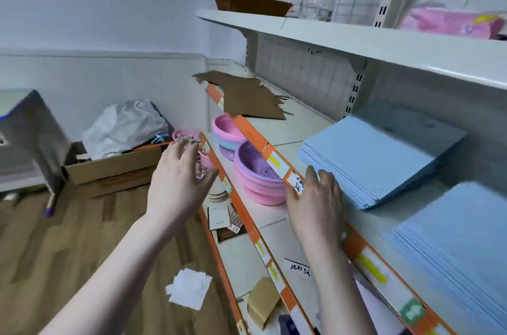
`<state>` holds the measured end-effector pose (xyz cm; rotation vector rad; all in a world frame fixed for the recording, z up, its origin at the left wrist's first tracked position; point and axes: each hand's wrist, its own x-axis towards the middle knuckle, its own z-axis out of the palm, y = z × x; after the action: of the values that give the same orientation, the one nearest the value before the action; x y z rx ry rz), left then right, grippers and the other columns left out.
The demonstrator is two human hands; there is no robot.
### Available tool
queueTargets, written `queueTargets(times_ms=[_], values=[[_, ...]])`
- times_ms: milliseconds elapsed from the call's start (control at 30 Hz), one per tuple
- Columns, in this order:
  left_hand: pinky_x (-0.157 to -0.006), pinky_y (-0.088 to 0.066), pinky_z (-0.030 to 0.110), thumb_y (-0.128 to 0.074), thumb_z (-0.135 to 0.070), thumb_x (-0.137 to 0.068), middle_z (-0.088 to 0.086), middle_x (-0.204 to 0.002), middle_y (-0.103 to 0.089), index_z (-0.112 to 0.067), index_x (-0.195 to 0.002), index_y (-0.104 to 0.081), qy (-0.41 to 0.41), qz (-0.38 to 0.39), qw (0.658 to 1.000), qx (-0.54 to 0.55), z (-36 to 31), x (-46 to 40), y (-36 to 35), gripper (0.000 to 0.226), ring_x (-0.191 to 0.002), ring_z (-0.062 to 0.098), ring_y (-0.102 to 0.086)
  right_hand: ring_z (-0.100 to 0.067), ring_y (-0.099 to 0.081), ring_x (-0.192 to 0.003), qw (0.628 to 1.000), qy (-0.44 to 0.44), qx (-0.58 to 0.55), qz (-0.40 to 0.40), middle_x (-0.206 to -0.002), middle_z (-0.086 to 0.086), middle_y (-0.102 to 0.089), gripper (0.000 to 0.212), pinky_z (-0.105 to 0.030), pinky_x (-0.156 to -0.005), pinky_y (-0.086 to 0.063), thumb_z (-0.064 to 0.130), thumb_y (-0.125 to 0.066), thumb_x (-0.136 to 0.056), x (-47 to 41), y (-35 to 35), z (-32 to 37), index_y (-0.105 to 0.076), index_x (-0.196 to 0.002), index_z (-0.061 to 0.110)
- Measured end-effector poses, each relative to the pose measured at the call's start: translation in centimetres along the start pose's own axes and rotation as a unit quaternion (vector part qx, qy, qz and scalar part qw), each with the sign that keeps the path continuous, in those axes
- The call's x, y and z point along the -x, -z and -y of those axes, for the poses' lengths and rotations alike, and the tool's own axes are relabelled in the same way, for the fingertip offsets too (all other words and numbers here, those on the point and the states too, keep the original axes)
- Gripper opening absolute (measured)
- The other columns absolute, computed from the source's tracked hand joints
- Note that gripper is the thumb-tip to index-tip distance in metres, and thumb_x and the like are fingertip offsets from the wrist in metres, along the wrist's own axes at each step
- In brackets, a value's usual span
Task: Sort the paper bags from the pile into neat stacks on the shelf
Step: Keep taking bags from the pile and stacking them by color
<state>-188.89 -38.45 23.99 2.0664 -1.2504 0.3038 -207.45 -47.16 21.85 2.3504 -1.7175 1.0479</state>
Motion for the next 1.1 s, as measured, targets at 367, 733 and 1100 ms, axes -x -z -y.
queueTargets(times_ms=[367, 733, 1100], values=[[-0.102, -0.037, 0.047, -0.071, -0.028, -0.08, 0.022, -0.132, -0.048, 0.0, -0.127, -0.053, -0.006, 0.041, 0.999, 0.01, 9.6, -15.4, -8.7, 0.057, -0.125, 0.038, -0.042, -0.041, -0.057, -0.1, 1.0, -0.019, 0.008, 0.015, -0.106, -0.024, -0.061, 0.051, -0.044, -0.087, -0.048, 0.026, -0.073, -0.077, -10.7, -14.0, 6.7, -0.06, -0.117, -0.004], [-0.105, -0.029, 0.046, -0.066, -0.032, -0.085, 0.025, -0.14, -0.041, -0.002, -0.132, -0.05, -0.122, 0.114, 0.985, 0.037, 19.5, -34.9, -15.7, 0.059, -0.132, 0.038, -0.035, -0.038, -0.051, -0.114, 0.987, -0.135, 0.083, 0.034, -0.12, -0.022, -0.056, 0.052, -0.044, -0.098, -0.039, 0.033, -0.058, -0.089, -21.0, -25.6, 15.0, -0.053, -0.128, -0.001], [-0.11, -0.024, 0.04, -0.064, -0.037, -0.085, 0.026, -0.138, -0.042, 0.0, -0.129, -0.051, -0.241, 0.182, 0.951, 0.072, 16.3, -47.5, -26.7, 0.059, -0.132, 0.038, -0.034, -0.028, -0.034, -0.133, 0.958, -0.251, 0.129, 0.048, -0.145, -0.013, -0.035, 0.061, -0.039, -0.109, -0.03, 0.051, -0.032, -0.096, -28.3, -29.7, 13.5, -0.029, -0.145, 0.014]])
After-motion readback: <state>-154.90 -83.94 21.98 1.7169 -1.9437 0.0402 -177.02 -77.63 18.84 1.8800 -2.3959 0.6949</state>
